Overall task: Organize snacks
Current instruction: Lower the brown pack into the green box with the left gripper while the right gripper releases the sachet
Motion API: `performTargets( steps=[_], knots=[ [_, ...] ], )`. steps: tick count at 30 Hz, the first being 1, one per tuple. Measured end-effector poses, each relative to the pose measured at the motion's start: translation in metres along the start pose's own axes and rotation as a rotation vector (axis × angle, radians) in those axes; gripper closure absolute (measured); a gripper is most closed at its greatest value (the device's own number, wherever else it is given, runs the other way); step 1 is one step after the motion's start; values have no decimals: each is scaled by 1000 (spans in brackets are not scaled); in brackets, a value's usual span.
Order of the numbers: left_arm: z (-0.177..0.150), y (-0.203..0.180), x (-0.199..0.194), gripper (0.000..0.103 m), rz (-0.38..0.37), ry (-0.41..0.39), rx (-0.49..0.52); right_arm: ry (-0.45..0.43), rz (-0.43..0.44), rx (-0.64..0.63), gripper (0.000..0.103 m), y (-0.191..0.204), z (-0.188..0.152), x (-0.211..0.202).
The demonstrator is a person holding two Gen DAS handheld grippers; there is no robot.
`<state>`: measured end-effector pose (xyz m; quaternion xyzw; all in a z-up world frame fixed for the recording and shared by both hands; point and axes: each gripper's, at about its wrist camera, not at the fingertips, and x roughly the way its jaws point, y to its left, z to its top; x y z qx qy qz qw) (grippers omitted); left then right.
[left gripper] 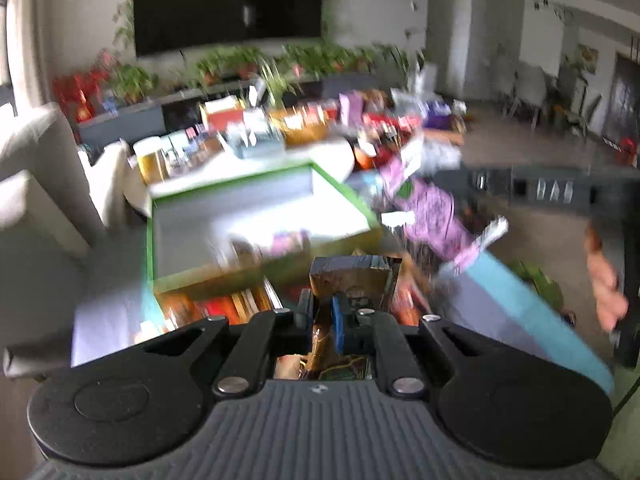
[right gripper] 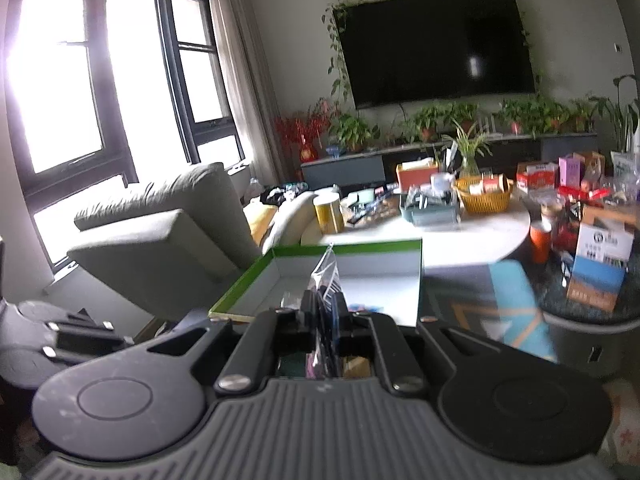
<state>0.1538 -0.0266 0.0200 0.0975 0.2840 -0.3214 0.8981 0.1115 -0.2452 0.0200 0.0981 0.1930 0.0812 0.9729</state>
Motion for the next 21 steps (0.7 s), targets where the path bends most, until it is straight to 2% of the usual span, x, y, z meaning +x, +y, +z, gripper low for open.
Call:
performTargets(
  steps=[5, 11, 14, 21],
  knots=[
    [52, 14, 7, 94, 66, -87, 24, -19, 2, 8, 41, 2, 26, 28],
    [89, 37, 38, 94, 148, -103, 57, -12, -18, 27, 41, -3, 39, 70],
    [91, 52, 61, 94, 167, -79, 47, 16, -26, 53, 41, -12, 38, 94],
    [68, 84, 110, 94, 147, 9, -25, 91, -50, 90, 41, -26, 19, 135]
  ],
)
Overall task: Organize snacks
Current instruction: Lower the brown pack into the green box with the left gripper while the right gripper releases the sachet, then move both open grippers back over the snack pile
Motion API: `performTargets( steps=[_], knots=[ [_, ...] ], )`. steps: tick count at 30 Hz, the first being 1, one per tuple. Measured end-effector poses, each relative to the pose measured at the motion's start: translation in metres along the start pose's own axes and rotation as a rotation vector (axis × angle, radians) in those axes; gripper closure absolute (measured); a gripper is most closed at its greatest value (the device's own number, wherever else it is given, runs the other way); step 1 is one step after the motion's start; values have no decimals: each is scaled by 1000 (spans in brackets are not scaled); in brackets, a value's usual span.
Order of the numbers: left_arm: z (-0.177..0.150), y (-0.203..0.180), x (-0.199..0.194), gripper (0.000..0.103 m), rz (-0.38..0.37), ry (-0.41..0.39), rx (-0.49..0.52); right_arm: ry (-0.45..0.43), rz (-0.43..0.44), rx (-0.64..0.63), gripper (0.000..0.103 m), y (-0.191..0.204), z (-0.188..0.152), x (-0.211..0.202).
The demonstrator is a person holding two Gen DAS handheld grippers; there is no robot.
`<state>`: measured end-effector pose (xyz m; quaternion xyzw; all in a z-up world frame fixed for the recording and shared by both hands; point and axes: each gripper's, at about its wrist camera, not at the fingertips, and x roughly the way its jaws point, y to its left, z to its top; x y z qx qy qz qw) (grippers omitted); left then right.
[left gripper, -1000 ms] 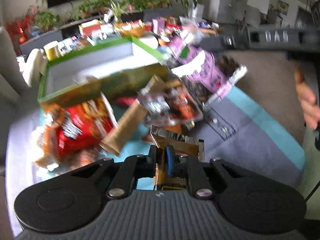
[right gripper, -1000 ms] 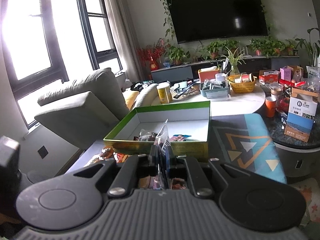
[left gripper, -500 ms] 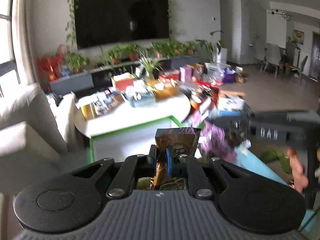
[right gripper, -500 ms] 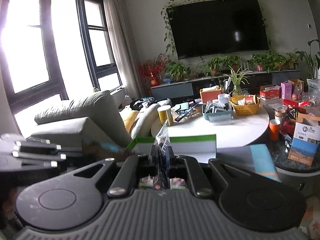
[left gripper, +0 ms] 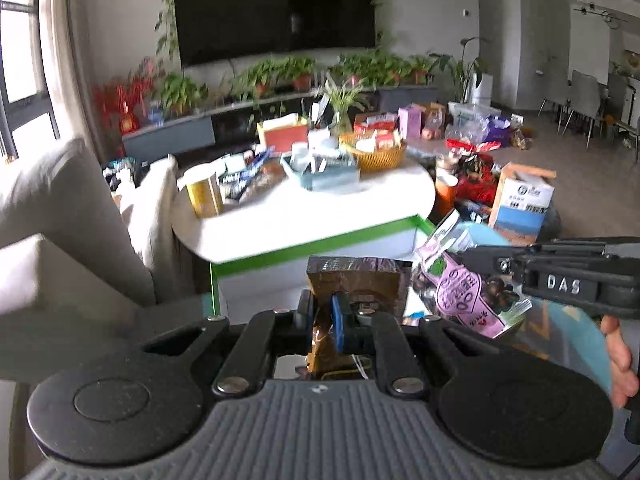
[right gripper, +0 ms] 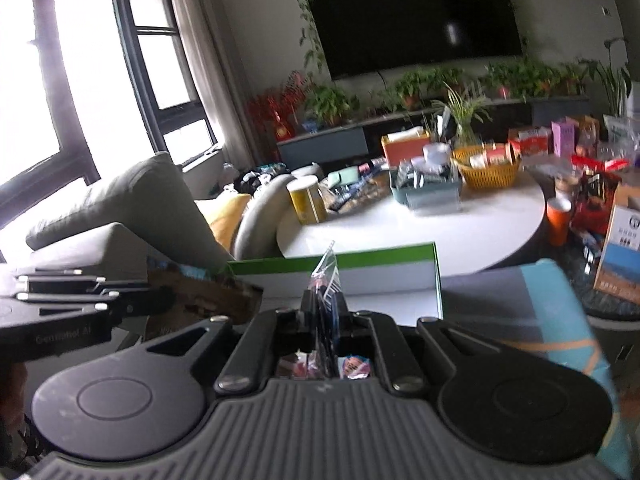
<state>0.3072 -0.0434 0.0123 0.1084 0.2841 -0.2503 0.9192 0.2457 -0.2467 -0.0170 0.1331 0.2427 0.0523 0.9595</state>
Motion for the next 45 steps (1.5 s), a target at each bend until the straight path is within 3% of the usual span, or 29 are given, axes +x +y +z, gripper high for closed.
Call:
performTargets(
  steps=[6, 14, 19, 22, 23, 26, 30, 41, 45],
  knots=[
    [-5, 11, 20, 94, -9, 22, -60, 24, -7, 38, 41, -6, -1, 19],
    [8, 29, 36, 94, 32, -9, -142, 19, -20, 60, 41, -8, 3, 25],
    [3, 39, 52, 93, 62, 26, -175, 13, -68, 88, 41, -14, -1, 32],
    [-5, 46, 56, 80, 48, 38, -203, 23, -74, 91, 41, -17, -2, 32],
    [-6, 47, 57, 70, 42, 45, -210, 30, -72, 92, 41, -17, -2, 31],
    [-9, 47, 54, 67, 44, 52, -210, 39, -60, 81, 41, -16, -2, 25],
    [-15, 44, 40, 63, 22, 51, -190, 57, -30, 47, 41, -10, -6, 11],
    [-40, 28, -41, 46, 7, 18, -153, 6, -70, -88, 40, 0, -18, -57],
    [-59, 22, -73, 42, 9, 15, -152, 42, -79, -105, 40, -4, -33, -80]
  ],
)
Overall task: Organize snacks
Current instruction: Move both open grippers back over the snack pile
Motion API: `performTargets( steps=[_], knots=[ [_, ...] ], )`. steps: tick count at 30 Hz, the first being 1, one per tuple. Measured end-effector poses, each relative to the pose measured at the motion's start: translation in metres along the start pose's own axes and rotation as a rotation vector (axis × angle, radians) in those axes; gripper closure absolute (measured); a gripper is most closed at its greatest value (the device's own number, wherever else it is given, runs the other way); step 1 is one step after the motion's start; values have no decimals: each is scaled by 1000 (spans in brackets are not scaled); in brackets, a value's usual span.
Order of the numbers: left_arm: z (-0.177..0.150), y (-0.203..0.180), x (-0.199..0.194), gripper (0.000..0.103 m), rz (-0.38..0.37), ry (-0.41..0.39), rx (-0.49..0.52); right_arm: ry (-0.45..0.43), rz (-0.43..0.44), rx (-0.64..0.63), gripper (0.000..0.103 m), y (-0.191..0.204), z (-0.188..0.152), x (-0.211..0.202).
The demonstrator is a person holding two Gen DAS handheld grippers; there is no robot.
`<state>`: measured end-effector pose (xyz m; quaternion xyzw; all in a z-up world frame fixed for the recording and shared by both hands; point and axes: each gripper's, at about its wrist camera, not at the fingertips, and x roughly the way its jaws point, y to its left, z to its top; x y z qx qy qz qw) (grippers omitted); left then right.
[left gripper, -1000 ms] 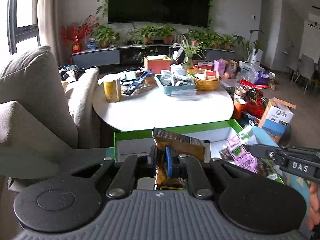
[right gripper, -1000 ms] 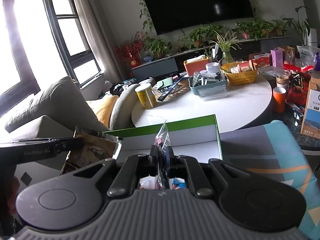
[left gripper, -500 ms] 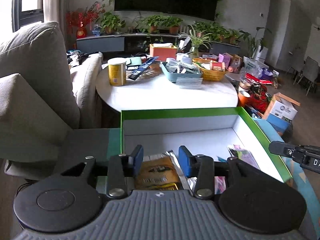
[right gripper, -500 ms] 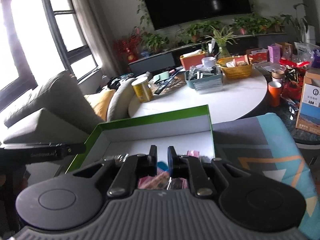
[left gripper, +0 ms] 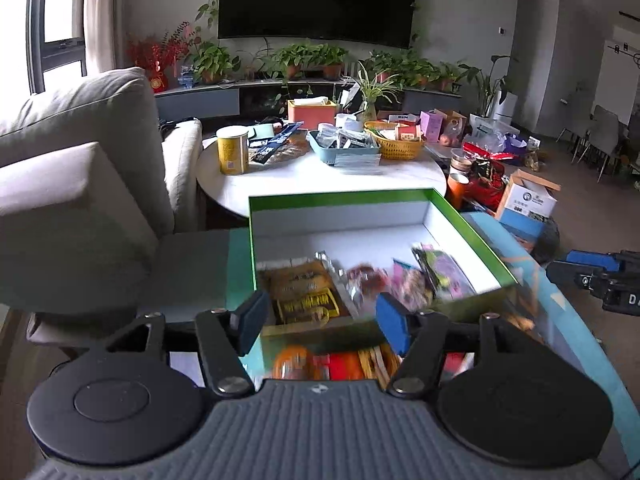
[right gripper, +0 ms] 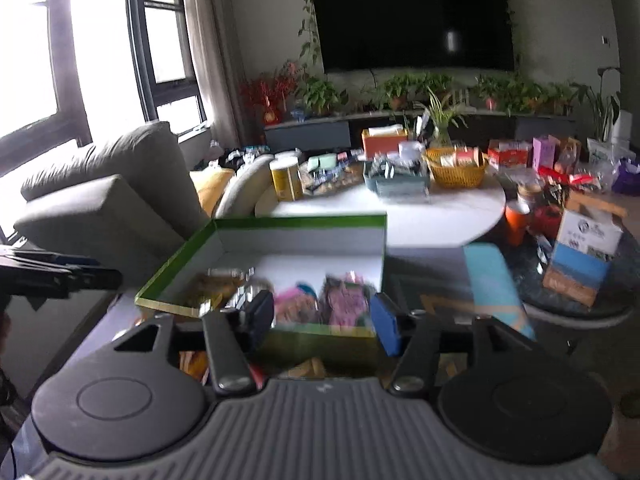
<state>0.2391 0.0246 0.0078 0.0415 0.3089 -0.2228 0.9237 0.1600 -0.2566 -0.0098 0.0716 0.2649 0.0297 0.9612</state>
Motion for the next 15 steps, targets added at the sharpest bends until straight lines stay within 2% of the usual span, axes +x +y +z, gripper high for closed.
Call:
performTargets(
  steps=[4, 8, 15],
  knots=[
    [-28, 0, -24, 41, -4, 13, -24, 56, -5, 54, 40, -12, -22, -13],
    [-63, 3, -39, 38, -9, 58, -60, 115, 5, 124, 40, -22, -46, -18],
    [-115, 12, -37, 36, 15, 143, -149, 174, 16, 167, 40, -20, -80, -22]
  ],
)
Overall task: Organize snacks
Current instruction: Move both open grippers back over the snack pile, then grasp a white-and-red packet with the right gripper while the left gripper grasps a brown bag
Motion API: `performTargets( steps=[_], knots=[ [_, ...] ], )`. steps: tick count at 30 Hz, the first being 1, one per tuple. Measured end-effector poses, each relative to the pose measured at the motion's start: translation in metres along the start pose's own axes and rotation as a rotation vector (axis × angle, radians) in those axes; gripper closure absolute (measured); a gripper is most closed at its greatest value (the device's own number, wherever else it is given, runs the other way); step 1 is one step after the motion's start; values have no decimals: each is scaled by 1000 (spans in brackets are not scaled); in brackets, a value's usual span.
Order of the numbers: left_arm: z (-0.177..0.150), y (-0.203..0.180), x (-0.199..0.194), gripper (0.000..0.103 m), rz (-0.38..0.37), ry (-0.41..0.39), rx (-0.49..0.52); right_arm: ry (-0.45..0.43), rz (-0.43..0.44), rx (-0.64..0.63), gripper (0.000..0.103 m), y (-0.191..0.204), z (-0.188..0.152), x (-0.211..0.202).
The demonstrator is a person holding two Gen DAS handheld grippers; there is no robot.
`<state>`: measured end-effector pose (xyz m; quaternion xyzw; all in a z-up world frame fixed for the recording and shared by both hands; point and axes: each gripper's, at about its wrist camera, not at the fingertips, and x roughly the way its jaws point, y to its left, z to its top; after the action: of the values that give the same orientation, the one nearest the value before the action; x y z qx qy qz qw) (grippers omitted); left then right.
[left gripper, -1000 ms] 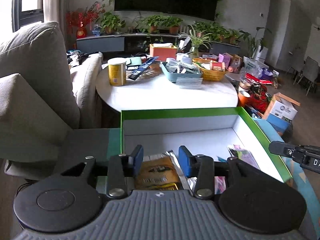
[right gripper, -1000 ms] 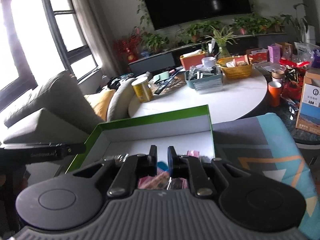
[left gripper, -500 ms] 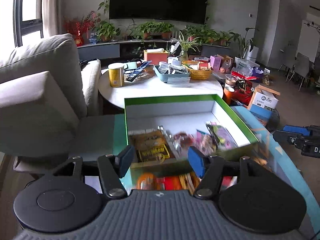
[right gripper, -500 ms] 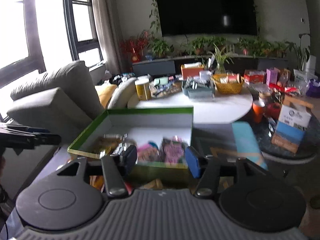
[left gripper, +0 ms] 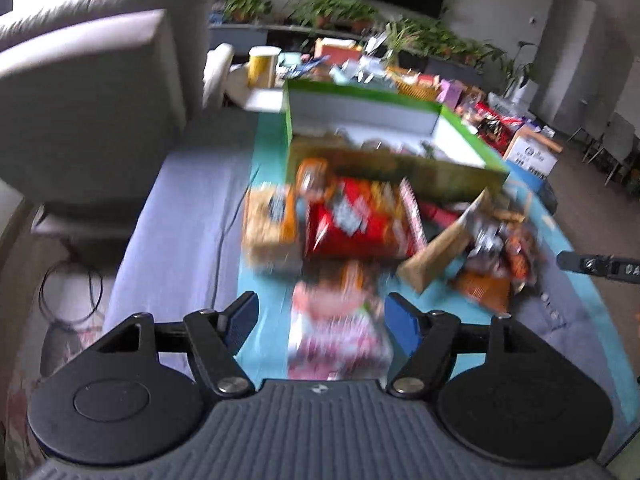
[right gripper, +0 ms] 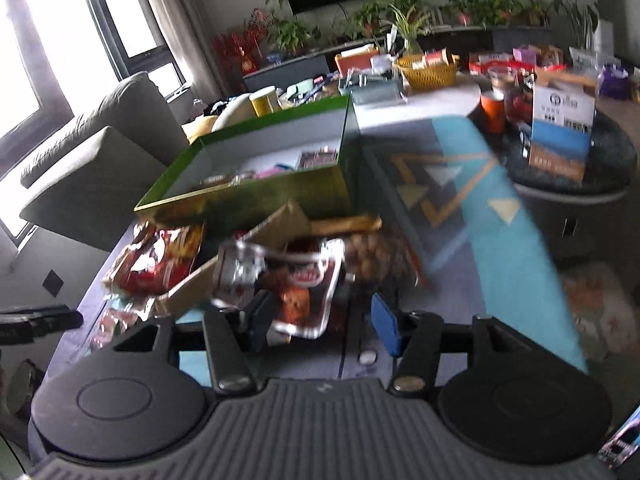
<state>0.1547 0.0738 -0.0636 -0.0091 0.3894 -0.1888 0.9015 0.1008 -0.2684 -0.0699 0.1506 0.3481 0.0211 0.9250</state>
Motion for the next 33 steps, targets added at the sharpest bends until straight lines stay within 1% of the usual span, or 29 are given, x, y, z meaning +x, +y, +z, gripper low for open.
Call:
performTargets(
  steps=[5, 9, 10, 13, 15, 16, 21, 23, 28, 29, 30, 31, 32, 33],
  knots=[
    [-16, -2, 4, 36, 0, 17, -10, 16, 9, 12, 40, -2, -7, 5],
    [-14, -17, 2, 36, 5, -15, 30, 17, 11, 26, 40, -4, -8, 10],
    [-13, -24, 0, 36, -14, -27, 53, 15, 9, 36, 40, -5, -8, 12],
    [-10, -50, -1, 36, -114, -37, 123, 14, 17, 70, 40, -8, -5, 16],
    [-8, -66, 6, 36, -160, -19, 151, 16, 22, 101, 40, -11, -4, 21],
    [-7, -72, 11, 36, -178, -7, 149, 19, 24, 116, 40, -12, -3, 23],
    [-1, -93, 47, 36, -251, 68, 78, 35, 58, 188, 40, -17, 1, 32],
    [-1, -99, 58, 36, -262, 86, 82, 39, 68, 198, 40, -17, 3, 35],
    [0, -115, 75, 36, -253, 125, 100, 55, 97, 218, 40, -16, 7, 45],
    [0, -117, 79, 37, -255, 136, 94, 53, 93, 211, 40, -15, 8, 46],
    [-1, -117, 82, 40, -264, 148, 85, 53, 86, 192, 41, -14, 9, 47],
    [-1, -117, 85, 42, -277, 150, 73, 49, 99, 193, 41, -14, 9, 46],
    [-1, -117, 87, 58, -289, 142, 65, 39, 117, 196, 41, -14, 9, 43],
    [-1, -117, 89, 64, -287, 148, 58, 26, 131, 188, 43, -14, 10, 40]
  ],
)
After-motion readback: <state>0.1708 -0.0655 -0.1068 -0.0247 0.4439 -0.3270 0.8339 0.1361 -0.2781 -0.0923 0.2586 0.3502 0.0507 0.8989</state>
